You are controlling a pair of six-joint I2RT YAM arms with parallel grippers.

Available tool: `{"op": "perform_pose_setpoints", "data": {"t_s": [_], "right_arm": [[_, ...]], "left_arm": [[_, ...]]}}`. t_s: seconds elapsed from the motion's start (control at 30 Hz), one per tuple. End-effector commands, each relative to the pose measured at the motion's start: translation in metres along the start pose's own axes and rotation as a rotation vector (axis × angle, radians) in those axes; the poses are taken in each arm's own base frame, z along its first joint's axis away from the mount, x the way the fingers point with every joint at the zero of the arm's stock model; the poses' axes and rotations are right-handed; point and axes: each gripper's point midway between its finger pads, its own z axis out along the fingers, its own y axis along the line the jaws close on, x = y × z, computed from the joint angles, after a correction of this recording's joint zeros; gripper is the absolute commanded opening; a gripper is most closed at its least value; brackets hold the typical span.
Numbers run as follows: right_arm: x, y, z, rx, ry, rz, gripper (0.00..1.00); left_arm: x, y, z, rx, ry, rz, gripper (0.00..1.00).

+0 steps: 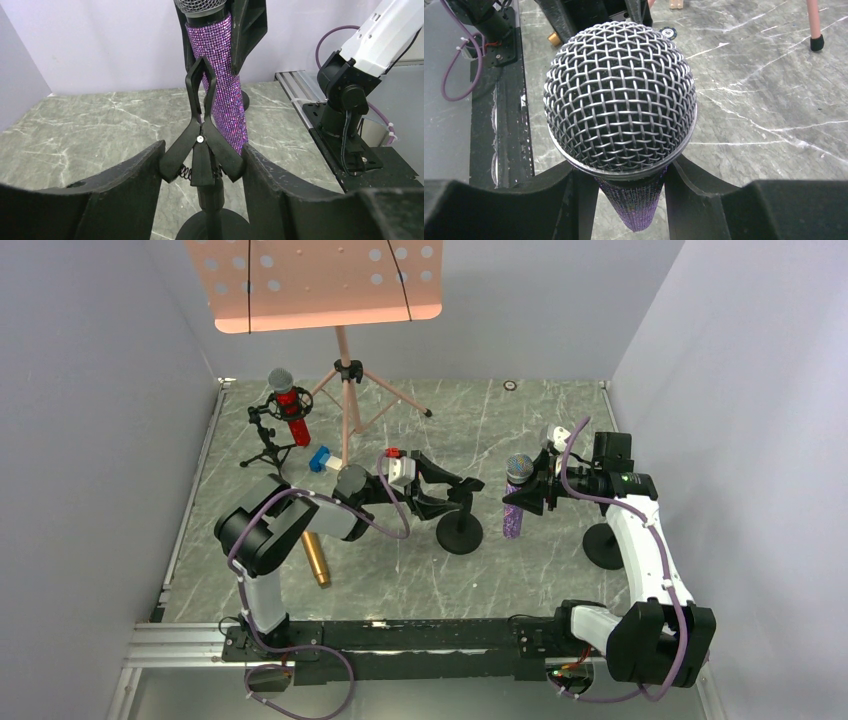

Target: Attach the microphones to the stand

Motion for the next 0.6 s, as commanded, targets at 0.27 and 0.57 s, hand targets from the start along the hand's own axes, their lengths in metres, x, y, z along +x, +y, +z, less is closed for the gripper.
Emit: {"op": "perform_pose_setpoints", "data": {"t_s": [0.27,0.57], "right_arm": [[-0.02,0.007,-0.003,-0.031,-0.059,-0.085,0.06],[-0.042,0.002,-0.003,-0.057,0.002,-0.101,0.06]], "left_arm": [[-0.024,-0.004,0.005,0.034,-0.061,0.066,0.37],[-0.028,-0.007,0.005,0.042,-0.064,0.059,0.27]]}}
